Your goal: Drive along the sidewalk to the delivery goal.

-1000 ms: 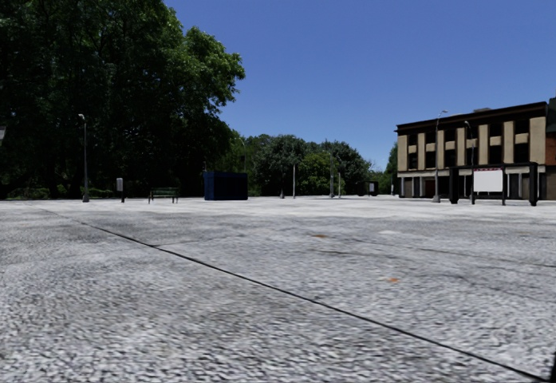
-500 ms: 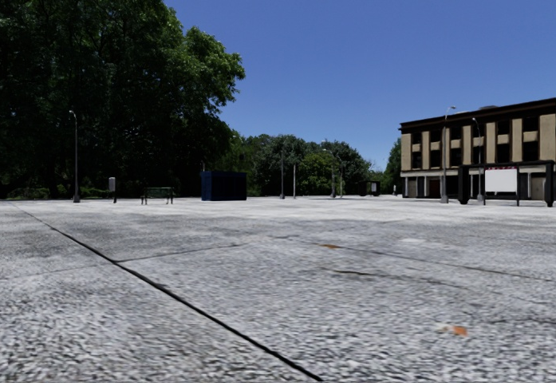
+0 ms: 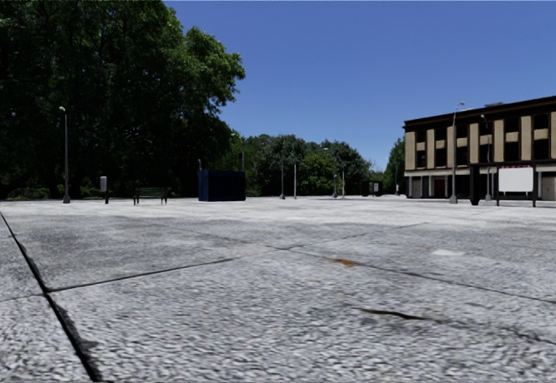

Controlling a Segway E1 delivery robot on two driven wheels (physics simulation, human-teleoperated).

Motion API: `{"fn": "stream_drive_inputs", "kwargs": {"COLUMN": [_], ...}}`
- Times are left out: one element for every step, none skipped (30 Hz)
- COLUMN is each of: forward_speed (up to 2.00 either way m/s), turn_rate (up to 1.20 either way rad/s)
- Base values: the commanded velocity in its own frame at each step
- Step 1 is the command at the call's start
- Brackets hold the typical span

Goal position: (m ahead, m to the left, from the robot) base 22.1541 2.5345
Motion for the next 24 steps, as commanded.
{"fn": "stream_drive_inputs", "kwargs": {"forward_speed": [2.00, 2.00, 2.00, 2.00, 2.00, 2.00, 2.00, 2.00, 2.00, 2.00, 2.00, 2.00, 2.00, 2.00, 2.00, 2.00, 2.00, 2.00, 2.00, 2.00, 2.00, 2.00, 2.00, 2.00], "turn_rate": [0.00, 0.00, 0.00, 0.00, 0.00, 0.00, 0.00, 0.00, 0.00, 0.00, 0.00, 0.00, 0.00, 0.00, 0.00, 0.00, 0.00, 0.00, 0.00, 0.00, 0.00, 0.00, 0.00, 0.00]}}
